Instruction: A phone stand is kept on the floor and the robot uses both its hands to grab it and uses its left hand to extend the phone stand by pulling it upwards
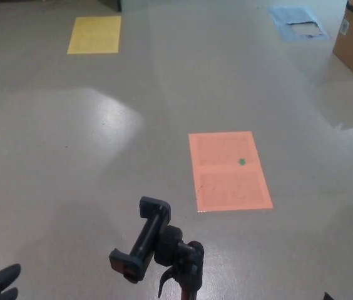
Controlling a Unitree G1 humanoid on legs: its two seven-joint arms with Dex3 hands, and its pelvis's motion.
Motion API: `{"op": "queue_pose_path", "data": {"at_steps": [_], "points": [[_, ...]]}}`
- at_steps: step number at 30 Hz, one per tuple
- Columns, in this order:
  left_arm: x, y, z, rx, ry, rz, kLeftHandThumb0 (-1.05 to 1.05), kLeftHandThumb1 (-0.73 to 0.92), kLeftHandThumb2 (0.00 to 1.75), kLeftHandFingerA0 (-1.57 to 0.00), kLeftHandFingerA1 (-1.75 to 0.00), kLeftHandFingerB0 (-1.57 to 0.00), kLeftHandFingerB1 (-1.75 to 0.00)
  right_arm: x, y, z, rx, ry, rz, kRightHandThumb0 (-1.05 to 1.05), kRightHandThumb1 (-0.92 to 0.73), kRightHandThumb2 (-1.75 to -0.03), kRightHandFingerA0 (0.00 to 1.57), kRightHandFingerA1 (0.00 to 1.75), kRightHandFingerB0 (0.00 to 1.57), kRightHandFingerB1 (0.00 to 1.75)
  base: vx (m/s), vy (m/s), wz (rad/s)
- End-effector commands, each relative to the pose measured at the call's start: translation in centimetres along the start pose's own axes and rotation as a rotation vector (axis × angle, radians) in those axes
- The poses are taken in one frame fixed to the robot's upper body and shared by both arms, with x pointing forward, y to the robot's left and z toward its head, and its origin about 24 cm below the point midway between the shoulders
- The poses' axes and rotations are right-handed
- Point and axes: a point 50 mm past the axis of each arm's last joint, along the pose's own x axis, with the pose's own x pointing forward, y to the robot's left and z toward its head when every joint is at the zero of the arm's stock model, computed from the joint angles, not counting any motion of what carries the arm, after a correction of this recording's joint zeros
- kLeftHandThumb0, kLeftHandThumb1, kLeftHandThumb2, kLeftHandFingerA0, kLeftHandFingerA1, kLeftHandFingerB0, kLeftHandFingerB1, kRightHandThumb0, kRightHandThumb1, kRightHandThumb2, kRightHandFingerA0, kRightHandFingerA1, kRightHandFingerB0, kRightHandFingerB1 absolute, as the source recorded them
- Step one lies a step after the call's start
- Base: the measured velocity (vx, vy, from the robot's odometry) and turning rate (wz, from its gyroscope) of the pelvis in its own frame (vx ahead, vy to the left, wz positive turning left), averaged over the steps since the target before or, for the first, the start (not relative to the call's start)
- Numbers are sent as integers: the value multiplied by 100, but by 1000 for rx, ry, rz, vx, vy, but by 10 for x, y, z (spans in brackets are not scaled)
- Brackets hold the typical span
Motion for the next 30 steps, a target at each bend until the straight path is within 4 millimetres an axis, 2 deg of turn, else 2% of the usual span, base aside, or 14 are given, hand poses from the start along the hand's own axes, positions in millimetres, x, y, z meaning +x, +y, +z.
{"op": "queue_pose_path", "data": {"at_steps": [1,3,9,14,15,16,17,19,21,22,24,25,26,30], "points": [[-5,7,14,-9,-128,6,-79,76,112,-32,-49,-35,-48,-5,0,9,-12,-87,-12,-80,-79,-107,0,9,0,8,0,0,0],[-6,8,14,-28,-126,11,-81,74,111,-32,-49,-35,-48,-6,1,8,-6,-89,-14,-67,-89,-66,0,5,0,0,0,0,0],[-9,13,20,-13,-181,17,-80,73,110,-33,-49,-34,-48,-7,9,9,10,-82,-2,-90,-69,-103,0,7,0,6,0,0,0],[-9,11,32,-25,-247,21,-79,72,109,-32,-49,-34,-48,-5,8,14,16,-108,10,-84,-60,-91,0,0,0,0,0,0,0],[-8,11,34,-26,-258,19,-79,72,108,-31,-49,-35,-48,-4,7,15,13,-117,10,-80,-76,-63,0,0,0,0,0,0,0],[-8,11,37,-28,-267,17,-79,72,108,-31,-49,-35,-48,-3,7,17,10,-127,8,-80,-76,-63,0,0,0,0,0,0,0],[-10,8,39,-40,-273,16,-76,84,66,-38,-35,-41,-33,-2,4,19,5,-132,13,-87,-59,-92,0,0,0,0,0,0,0],[-8,9,46,-39,-287,16,-77,82,65,-40,-34,-42,-33,1,5,24,8,-149,21,-98,-65,-100,0,1,0,0,0,0,0],[-5,9,52,-39,-305,15,-77,81,65,-40,-35,-42,-33,5,4,28,10,-170,30,-86,-59,-92,0,0,0,0,0,0,0],[0,8,58,-24,-330,11,-81,70,106,-33,-50,-34,-47,9,3,31,-17,-179,32,-87,-60,-93,0,0,0,0,0,0,0],[5,7,63,-17,-350,-8,-82,70,105,-35,-48,-32,-45,15,3,33,-63,-182,26,-92,-64,-99,0,5,0,4,0,0,0],[9,3,69,-26,-366,-17,-77,81,65,-39,-36,-40,-33,21,4,37,-59,-186,31,-94,-63,-100,0,6,0,4,0,0,0],[12,0,74,-34,-383,-34,-85,72,106,-31,-48,-32,-45,24,6,39,-58,-184,36,-96,-64,-101,0,4,0,4,0,0,0],[25,-14,89,-54,-440,-81,-86,72,107,-34,-48,-34,-46,37,11,45,-35,-202,62,-99,-66,-107,0,5,0,4,0,0,0]]}}
